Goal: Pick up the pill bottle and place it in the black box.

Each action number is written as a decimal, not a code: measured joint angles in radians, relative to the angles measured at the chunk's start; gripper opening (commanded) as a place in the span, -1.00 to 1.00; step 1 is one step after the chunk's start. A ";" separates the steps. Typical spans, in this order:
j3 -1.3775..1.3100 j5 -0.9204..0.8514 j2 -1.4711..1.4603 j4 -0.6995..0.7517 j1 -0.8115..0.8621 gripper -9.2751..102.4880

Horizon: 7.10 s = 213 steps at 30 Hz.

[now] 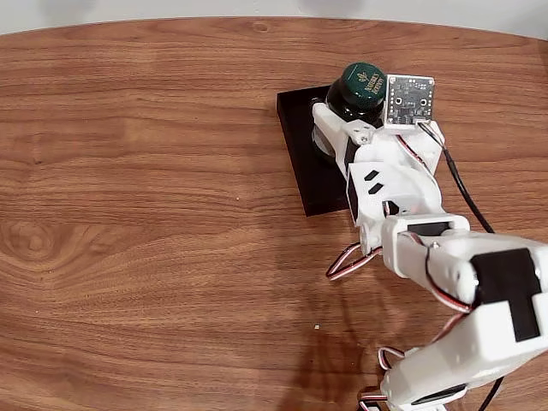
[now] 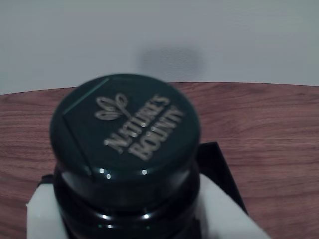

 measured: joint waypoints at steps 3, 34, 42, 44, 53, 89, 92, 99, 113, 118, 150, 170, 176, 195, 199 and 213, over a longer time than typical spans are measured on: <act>-0.014 0.005 -0.032 0.000 0.000 -0.53; -0.133 0.091 -0.232 -0.100 -0.014 -0.52; -0.178 0.091 -0.232 0.005 -0.014 -0.43; -0.193 0.091 -0.232 0.026 -0.014 -0.43; -0.207 0.091 -0.232 0.055 -0.014 -0.26; -0.201 0.043 0.256 0.828 0.012 0.02; -0.201 0.046 0.354 0.951 0.026 0.02; -0.061 0.104 0.669 1.141 0.031 0.02; 0.189 0.081 1.239 1.422 -0.005 0.01; 0.244 0.063 1.345 1.470 -0.006 -0.01; 0.506 0.086 1.761 2.160 0.081 -0.83; 0.503 -0.057 1.772 2.161 0.046 -0.83; 0.503 -0.057 1.772 2.161 0.046 -0.83; 0.503 -0.057 1.772 2.161 0.046 -0.83; 0.503 -0.057 1.772 2.161 0.046 -0.83; 0.503 -0.057 1.772 2.161 0.046 -0.83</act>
